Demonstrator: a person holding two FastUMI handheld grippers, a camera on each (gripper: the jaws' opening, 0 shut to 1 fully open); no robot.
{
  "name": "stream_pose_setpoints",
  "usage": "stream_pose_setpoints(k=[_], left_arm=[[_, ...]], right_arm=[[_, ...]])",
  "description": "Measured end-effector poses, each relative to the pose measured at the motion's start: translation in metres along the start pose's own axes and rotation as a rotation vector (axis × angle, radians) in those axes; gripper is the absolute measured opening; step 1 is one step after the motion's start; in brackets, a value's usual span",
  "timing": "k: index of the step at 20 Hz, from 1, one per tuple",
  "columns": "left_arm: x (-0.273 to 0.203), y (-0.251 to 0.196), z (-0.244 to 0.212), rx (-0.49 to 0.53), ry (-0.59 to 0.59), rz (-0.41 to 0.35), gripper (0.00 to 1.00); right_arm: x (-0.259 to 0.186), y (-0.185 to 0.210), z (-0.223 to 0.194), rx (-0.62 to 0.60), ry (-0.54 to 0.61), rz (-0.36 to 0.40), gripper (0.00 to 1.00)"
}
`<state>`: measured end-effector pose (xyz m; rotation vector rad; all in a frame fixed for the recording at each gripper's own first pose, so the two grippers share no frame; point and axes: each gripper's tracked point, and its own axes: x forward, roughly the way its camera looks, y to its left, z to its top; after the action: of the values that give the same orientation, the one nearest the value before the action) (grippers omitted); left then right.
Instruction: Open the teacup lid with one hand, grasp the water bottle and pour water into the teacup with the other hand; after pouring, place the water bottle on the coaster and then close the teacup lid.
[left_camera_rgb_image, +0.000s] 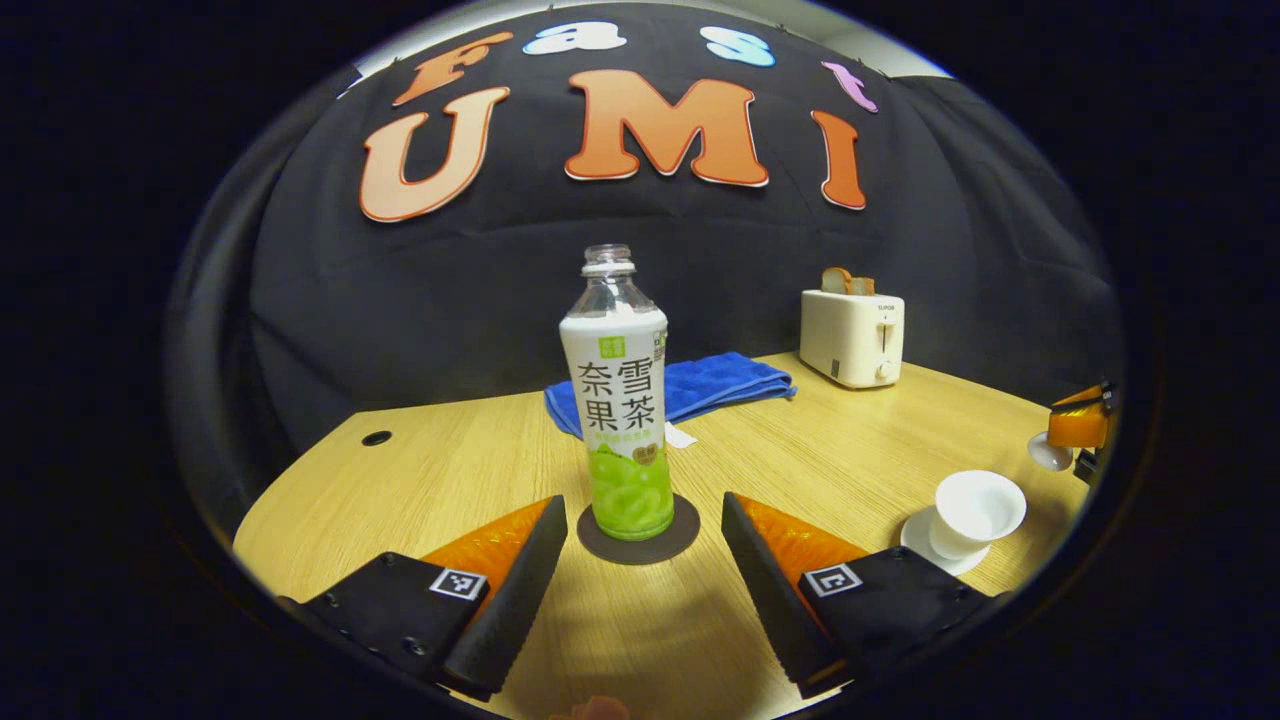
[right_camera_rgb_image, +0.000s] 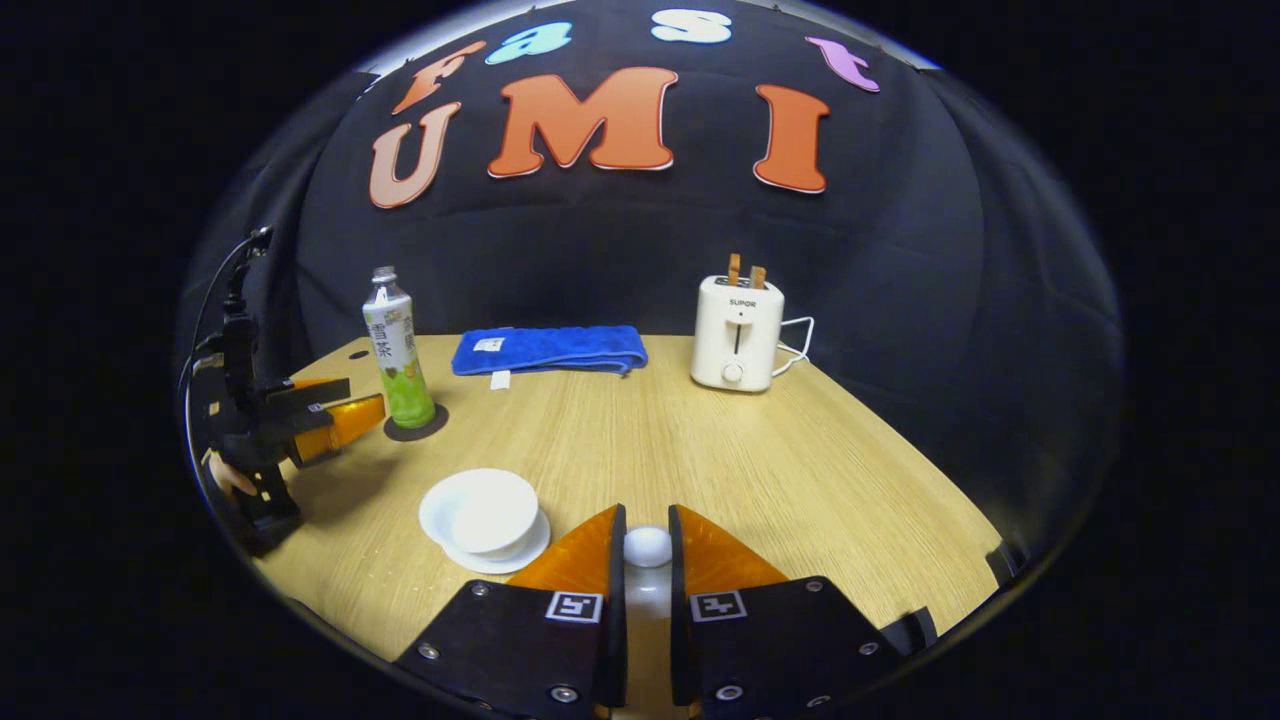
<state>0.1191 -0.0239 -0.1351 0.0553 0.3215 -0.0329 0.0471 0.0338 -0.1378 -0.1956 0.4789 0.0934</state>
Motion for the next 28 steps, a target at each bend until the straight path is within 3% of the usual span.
stream_pose_setpoints(k=[3, 5, 7, 10, 14, 15, 16, 28], left_arm=[[-0.004, 0.009, 0.010, -0.034, -0.082, 0.070, 0.96], [-0.005, 0.012, 0.013, -0.085, -0.129, 0.097, 0.99], [-0.009, 0.012, 0.010, -0.124, -0.126, 0.102, 0.96], [-0.011, 0.024, 0.013, -0.125, -0.142, 0.155, 0.99], [-0.013, 0.026, 0.012, -0.121, -0.141, 0.165, 0.98], [-0.013, 0.026, 0.013, -0.121, -0.141, 0.166, 0.98], [-0.013, 0.027, 0.013, -0.120, -0.143, 0.167, 0.98], [-0.015, 0.029, 0.014, -0.097, -0.144, 0.172, 0.98]], right_arm=[[0.002, 0.026, 0.016, -0.010, -0.032, 0.042, 0.18], [0.004, 0.045, 0.023, -0.014, -0.046, 0.074, 0.17], [0.012, 0.063, 0.023, -0.008, -0.049, 0.105, 0.17], [0.021, 0.080, 0.016, 0.001, -0.035, 0.125, 0.17], [0.028, 0.092, 0.015, -0.001, -0.053, 0.131, 0.17], [0.031, 0.093, 0.014, -0.009, -0.056, 0.128, 0.13], [0.033, 0.093, 0.012, -0.014, -0.053, 0.126, 0.18], [0.043, 0.103, 0.000, -0.050, -0.042, 0.127, 0.20]])
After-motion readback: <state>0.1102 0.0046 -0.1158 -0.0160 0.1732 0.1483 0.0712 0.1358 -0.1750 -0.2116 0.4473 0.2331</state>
